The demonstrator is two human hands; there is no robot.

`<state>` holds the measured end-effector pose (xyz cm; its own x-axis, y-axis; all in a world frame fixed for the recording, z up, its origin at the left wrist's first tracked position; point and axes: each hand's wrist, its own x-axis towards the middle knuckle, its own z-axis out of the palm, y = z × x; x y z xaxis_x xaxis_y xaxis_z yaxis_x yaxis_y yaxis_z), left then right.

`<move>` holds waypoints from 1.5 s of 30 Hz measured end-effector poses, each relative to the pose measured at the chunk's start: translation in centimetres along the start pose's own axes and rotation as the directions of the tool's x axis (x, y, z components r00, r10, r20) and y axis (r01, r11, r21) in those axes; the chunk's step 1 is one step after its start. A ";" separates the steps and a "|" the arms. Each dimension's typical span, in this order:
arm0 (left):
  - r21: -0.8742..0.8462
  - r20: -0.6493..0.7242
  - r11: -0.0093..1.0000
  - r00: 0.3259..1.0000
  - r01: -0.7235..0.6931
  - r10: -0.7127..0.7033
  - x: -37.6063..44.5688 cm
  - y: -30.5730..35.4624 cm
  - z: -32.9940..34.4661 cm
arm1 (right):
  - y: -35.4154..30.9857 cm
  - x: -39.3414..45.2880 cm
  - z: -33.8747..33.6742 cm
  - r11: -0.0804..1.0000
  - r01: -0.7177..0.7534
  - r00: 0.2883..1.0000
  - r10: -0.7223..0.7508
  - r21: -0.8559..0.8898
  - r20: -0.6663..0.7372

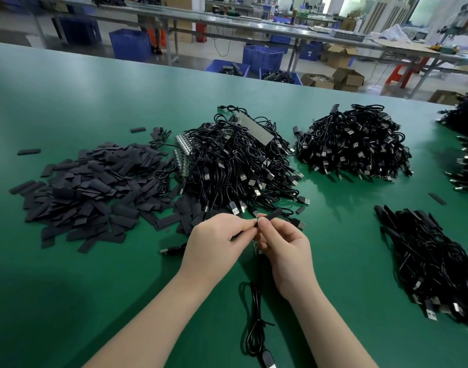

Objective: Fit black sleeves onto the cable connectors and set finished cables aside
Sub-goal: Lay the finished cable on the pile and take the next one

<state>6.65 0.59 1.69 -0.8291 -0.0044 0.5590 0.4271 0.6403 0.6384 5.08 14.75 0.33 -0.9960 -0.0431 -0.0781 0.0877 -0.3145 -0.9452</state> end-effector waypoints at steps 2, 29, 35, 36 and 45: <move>0.000 -0.018 1.000 1.000 -0.008 0.008 -0.1 -0.1 0.1 | -0.1 0.0 0.1 1.000 -0.009 1.000 0.009 -0.009 0.016; -0.088 0.009 0.993 0.997 0.073 -0.073 0.3 -0.2 -0.2 | -0.9 -0.3 0.2 1.000 0.013 1.000 -0.013 -0.004 0.005; -0.078 0.025 0.996 0.998 0.051 -0.049 0.3 -0.4 -0.5 | -1.0 -0.4 0.5 1.000 0.009 1.000 -0.009 0.008 0.014; -0.076 0.029 0.996 0.999 0.048 -0.046 0.3 -0.4 -0.5 | -1.1 -0.5 0.5 1.000 0.012 1.000 -0.012 0.006 0.012; -0.071 -0.020 0.993 0.995 0.096 -0.098 0.6 -0.6 -0.4 | -0.8 -1.2 1.2 0.952 0.224 0.960 -0.253 -0.210 -0.122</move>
<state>6.09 -0.12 1.88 -0.8594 -0.0825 0.5047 0.3700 0.5809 0.7250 6.26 13.96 1.56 -0.9801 0.1537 0.1256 -0.1433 -0.1100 -0.9835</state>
